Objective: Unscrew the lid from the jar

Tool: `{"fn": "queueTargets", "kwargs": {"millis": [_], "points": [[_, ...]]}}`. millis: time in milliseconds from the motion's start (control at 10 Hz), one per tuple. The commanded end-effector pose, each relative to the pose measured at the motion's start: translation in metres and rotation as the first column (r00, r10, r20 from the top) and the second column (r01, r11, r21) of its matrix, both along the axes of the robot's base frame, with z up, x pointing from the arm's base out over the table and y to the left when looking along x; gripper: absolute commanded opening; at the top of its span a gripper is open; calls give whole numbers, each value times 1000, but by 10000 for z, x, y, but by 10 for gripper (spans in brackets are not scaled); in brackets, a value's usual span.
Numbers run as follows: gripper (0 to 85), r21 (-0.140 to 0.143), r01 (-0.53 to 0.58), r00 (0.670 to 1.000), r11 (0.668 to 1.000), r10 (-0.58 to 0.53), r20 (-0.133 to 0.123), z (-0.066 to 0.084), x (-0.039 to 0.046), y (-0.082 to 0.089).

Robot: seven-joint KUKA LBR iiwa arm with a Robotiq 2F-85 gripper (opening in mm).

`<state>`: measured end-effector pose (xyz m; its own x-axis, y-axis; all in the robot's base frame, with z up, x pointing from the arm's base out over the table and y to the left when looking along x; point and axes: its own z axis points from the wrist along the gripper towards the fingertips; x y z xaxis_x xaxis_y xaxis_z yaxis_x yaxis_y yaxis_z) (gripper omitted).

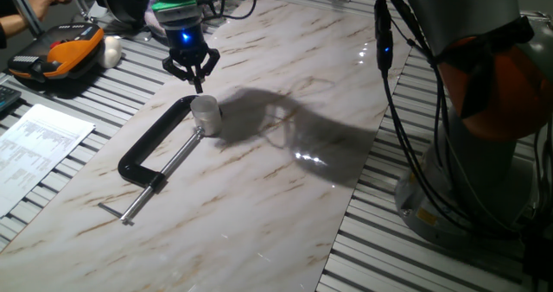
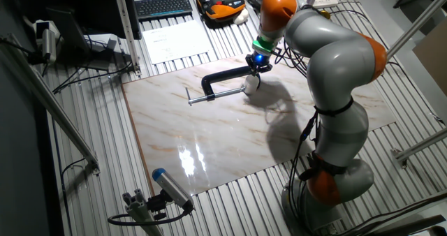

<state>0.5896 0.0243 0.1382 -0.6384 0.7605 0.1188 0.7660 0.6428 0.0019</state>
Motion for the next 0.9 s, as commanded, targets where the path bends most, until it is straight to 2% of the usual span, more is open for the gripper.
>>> {"fn": "queueTargets", "kwargs": {"millis": [0,100,200,300,400,500,600,800], "points": [[0,-8,843,538,538,-843,7,-1,3,3],[0,-15,840,542,542,-840,13,-1,3,3],[0,-42,811,585,583,-810,38,4,3,4],[0,-54,794,608,606,-792,51,4,1,5],[0,-48,779,626,625,-777,61,1,-3,8],[0,-51,747,664,663,-744,71,-1,-5,12],[0,-51,731,682,680,-727,75,-2,-5,14],[0,-51,717,696,695,-713,77,0,-4,16]]}}
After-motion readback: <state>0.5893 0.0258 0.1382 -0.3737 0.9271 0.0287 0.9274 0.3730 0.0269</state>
